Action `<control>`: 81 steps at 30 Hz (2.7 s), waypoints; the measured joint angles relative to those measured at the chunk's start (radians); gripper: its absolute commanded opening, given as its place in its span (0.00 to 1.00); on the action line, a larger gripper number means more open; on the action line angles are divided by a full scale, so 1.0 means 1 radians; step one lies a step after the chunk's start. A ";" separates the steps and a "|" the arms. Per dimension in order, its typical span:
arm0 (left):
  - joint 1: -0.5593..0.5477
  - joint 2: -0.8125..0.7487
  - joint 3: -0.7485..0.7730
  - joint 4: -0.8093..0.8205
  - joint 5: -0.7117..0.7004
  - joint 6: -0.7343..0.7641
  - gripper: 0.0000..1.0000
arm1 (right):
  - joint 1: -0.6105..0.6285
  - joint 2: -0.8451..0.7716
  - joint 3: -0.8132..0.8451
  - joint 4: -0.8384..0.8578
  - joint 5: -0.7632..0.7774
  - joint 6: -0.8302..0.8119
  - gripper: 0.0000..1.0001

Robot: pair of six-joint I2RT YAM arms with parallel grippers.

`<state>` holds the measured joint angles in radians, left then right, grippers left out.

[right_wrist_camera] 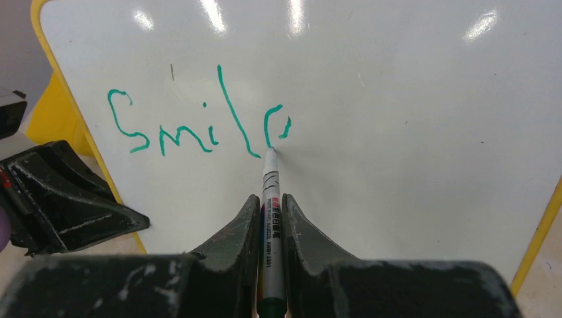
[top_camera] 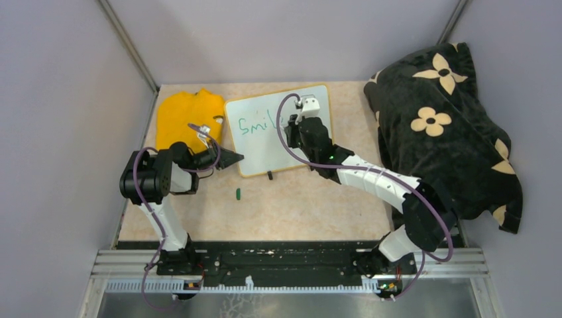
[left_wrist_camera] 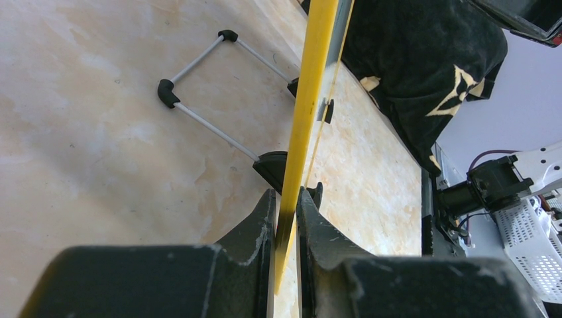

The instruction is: Write a sentence on the whiteboard

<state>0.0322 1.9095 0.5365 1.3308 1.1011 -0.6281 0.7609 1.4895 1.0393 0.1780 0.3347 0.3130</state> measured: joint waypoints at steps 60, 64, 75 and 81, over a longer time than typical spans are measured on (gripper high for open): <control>-0.002 0.000 0.000 0.000 0.003 0.000 0.00 | -0.045 -0.087 -0.097 0.012 0.076 0.006 0.00; -0.002 0.000 0.000 0.000 0.003 0.000 0.00 | -0.045 -0.084 -0.097 0.008 0.075 0.006 0.00; -0.002 0.000 0.000 -0.001 0.003 0.000 0.00 | -0.045 -0.084 -0.097 -0.016 0.026 0.032 0.00; -0.002 0.000 0.000 -0.001 0.003 0.000 0.00 | -0.045 -0.142 -0.125 -0.023 -0.008 0.058 0.00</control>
<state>0.0299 1.9095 0.5365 1.3300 1.1042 -0.6277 0.7158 1.3479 0.9146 0.1547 0.3271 0.3710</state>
